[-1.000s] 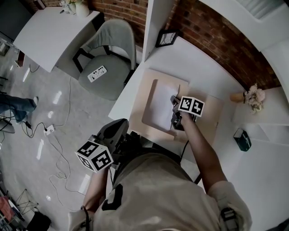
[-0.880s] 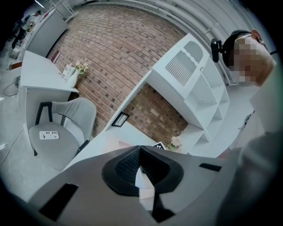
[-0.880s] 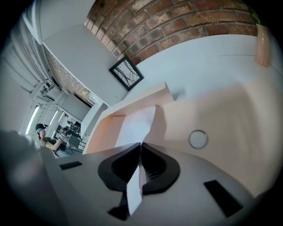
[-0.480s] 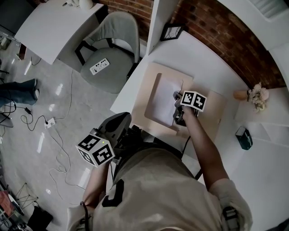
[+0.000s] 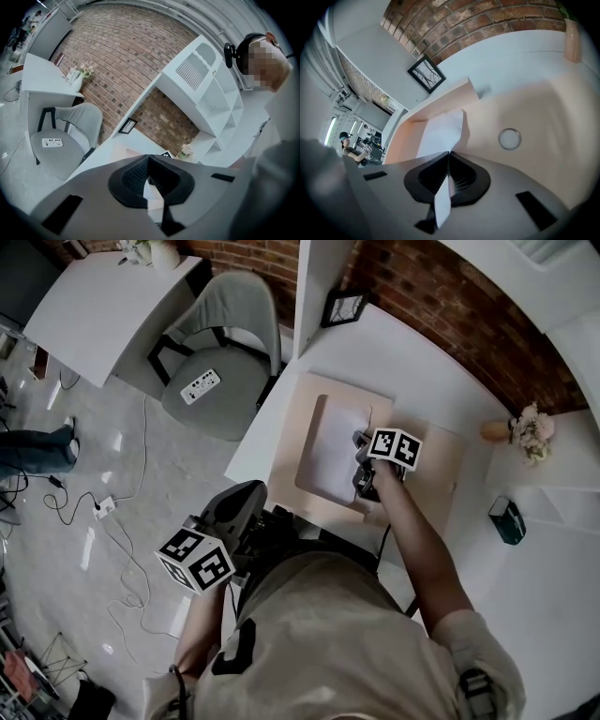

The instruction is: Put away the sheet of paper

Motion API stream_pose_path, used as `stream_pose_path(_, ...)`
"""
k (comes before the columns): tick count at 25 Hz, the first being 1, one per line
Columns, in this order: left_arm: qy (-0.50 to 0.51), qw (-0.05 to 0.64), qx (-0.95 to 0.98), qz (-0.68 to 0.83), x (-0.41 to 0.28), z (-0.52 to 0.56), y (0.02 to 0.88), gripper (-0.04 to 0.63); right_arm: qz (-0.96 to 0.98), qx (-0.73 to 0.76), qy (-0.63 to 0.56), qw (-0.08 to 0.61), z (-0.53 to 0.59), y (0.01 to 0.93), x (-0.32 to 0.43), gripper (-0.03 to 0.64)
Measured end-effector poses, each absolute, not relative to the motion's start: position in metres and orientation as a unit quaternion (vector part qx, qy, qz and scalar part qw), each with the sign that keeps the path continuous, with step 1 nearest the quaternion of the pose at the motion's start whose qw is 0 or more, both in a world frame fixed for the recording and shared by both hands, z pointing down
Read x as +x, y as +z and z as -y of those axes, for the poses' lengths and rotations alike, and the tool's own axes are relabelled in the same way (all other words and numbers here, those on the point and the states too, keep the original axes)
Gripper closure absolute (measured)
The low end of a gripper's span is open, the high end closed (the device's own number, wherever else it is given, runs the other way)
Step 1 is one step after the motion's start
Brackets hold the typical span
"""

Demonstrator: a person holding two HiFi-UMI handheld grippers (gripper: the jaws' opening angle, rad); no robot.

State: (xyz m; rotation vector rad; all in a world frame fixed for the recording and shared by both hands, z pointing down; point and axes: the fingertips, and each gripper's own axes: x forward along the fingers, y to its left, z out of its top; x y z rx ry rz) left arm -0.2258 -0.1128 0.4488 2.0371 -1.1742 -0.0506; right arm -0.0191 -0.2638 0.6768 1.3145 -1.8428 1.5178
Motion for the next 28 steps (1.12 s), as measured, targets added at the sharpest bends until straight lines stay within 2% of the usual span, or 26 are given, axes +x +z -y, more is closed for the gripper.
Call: stream_pose_path(28,-0.024,0.387,0.800,0.458,-0.2285,0.1105,0.4506,0.578,0.675,0.470,0.536,0.191,0.2646,0.6745,-0.0217,0.591)
